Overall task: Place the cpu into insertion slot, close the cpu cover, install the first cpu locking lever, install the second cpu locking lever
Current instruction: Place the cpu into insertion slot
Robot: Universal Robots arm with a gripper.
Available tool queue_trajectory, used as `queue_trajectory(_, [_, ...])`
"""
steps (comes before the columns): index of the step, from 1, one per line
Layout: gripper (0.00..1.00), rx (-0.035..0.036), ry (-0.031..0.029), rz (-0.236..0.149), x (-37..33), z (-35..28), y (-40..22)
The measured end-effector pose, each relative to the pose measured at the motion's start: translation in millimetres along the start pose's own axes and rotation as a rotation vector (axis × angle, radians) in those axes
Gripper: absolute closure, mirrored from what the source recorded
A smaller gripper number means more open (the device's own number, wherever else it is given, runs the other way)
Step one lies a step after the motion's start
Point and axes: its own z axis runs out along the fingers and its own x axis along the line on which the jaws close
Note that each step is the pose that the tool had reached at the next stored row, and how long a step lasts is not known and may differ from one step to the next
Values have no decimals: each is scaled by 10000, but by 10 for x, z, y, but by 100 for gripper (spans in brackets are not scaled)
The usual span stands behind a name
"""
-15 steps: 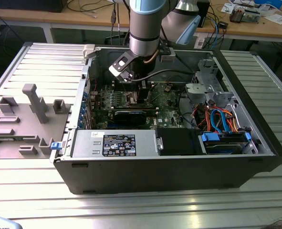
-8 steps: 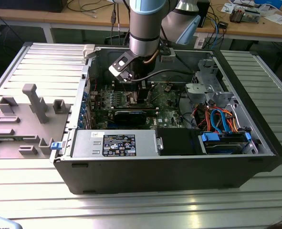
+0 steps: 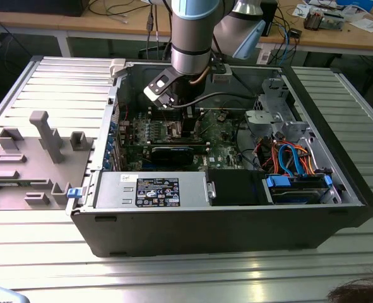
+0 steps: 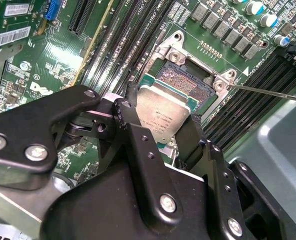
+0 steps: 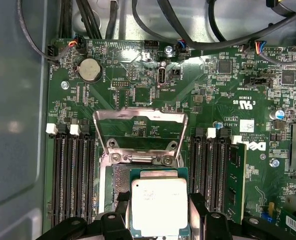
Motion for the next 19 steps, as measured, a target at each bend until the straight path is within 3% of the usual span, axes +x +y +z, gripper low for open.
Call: queue_trajectory(19, [45, -3, -2, 245, 0, 12, -6])
